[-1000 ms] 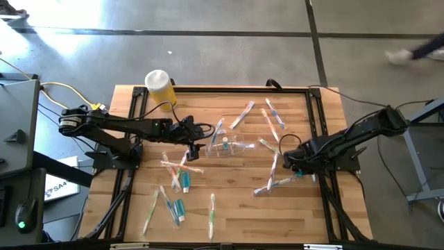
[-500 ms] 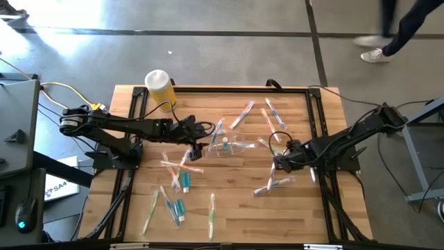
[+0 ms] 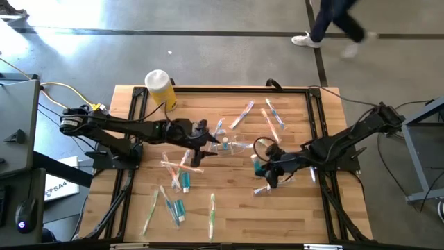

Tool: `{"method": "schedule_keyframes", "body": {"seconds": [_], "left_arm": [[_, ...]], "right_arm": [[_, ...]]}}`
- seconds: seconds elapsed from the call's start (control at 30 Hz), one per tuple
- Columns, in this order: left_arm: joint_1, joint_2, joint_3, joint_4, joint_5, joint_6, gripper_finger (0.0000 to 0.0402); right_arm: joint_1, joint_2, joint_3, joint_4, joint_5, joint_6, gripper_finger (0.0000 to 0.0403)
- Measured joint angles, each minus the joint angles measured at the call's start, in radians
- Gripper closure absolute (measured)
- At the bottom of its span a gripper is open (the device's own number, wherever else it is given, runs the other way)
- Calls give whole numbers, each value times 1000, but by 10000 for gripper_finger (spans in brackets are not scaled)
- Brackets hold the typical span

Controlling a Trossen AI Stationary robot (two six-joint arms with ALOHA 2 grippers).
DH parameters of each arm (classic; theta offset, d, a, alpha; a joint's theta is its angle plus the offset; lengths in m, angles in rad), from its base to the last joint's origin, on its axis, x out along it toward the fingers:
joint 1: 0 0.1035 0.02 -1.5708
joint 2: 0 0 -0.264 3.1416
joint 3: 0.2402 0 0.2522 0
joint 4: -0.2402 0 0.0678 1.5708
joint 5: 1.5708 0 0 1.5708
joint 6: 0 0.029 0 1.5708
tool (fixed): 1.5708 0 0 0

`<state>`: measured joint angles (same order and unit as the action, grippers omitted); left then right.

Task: Pick & Place toothbrushing station
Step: Put the blue mouthwash into the transparent organizer

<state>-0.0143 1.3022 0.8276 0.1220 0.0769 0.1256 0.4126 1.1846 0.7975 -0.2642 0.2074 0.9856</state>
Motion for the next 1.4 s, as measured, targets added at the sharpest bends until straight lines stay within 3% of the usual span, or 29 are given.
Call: {"method": "schedule_keyframes", "body": {"seconds": [0.27,0.53,0.87,1.3,1.4], "left_arm": [[-106,13,0,146,-13,213,188],[-124,38,1,225,-34,224,188],[-124,180,5,320,-34,482,188],[-166,234,5,417,19,783,188],[-163,235,5,422,19,793,188]], "right_arm": [[-26,119,0,127,-87,-319,333],[-97,214,0,285,-199,-571,333],[-168,280,2,348,-342,-657,333],[-186,280,2,354,-384,-701,333],[-187,280,2,363,-392,-701,333]]}}
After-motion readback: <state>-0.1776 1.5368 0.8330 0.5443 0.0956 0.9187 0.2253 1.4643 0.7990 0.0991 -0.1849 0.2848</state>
